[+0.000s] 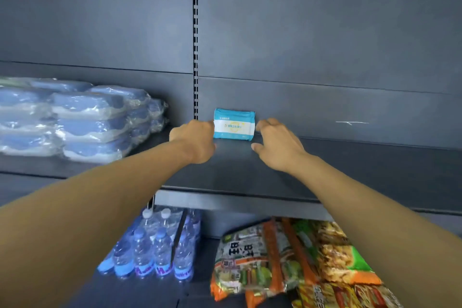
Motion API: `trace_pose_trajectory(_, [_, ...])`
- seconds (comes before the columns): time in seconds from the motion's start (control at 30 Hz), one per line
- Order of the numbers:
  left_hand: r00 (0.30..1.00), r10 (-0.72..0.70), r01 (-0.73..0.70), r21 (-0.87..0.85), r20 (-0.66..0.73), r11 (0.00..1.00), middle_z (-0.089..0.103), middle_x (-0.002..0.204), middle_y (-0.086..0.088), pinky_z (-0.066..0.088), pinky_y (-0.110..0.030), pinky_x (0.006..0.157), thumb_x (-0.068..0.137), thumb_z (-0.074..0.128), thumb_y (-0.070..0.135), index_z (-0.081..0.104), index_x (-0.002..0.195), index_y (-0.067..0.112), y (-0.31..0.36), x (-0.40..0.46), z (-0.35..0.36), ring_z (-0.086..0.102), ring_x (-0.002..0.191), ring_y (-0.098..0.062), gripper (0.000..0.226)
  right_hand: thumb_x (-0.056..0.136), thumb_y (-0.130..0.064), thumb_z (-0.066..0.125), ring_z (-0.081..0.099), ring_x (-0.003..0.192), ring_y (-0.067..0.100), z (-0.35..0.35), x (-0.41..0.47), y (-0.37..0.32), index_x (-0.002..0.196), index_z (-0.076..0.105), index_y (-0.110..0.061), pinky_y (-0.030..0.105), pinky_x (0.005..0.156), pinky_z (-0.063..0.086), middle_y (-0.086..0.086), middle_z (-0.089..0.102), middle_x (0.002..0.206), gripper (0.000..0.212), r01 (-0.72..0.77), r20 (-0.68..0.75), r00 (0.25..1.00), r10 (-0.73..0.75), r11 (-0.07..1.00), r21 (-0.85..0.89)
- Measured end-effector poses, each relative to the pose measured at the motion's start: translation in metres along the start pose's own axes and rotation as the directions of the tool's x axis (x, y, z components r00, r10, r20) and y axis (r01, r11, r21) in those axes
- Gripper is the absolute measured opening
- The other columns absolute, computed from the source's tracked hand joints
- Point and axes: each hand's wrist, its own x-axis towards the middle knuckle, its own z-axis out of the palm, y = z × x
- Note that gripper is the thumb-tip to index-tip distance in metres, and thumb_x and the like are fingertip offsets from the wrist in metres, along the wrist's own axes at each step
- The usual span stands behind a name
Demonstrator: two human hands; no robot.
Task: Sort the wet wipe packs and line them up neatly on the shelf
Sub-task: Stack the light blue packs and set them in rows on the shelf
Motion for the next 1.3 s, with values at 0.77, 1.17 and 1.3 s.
trace_pose_trajectory(0.77, [0.925,0.225,-0.163,-0.218,0.305,0.962,0.062,0.115,-0.008,0.049,-0.040,0.081,0.096,0.046,0.034,0.051,0.119,0.018,-0.004,-0.243,0.151,0.058,0.105,-0.032,0.028,0.092,-0.029,0.056,0.054,0.112,0.033,0.105,-0.276,-0.045,0.120,0.050,-0.012,0.044,0.082,0.050,0.010,0.053,0.123,0.033,-0.180,0.382,0.912,0.151,0.983,0.043])
trace_pose_trajectory(1.17, [0.705,0.203,-0.041,-0.247,0.680,0.968,0.062,0.114,0.000,0.046,-0.032,0.072,0.097,0.045,0.040,0.048,0.122,0.024,-0.003,-0.358,0.346,0.059,0.100,-0.023,0.030,0.095,-0.028,0.051,0.055,0.108,0.028,0.267,-0.428,0.012,0.124,0.046,-0.013,0.036,0.083,0.048,0.008,0.054,0.121,0.033,-0.336,0.737,0.629,0.248,0.941,-0.031])
trace_pose_trajectory(1.3, [0.661,0.171,0.003,-0.230,0.731,0.973,0.060,0.120,0.003,0.043,-0.032,0.078,0.094,0.048,0.038,0.049,0.120,0.026,0.018,-0.397,0.406,0.056,0.111,-0.022,0.028,0.094,-0.023,0.053,0.056,0.109,0.028,0.325,-0.479,0.036,0.122,0.047,-0.013,0.035,0.085,0.048,0.009,0.052,0.124,0.031,-0.367,0.822,0.524,0.223,0.930,-0.018])
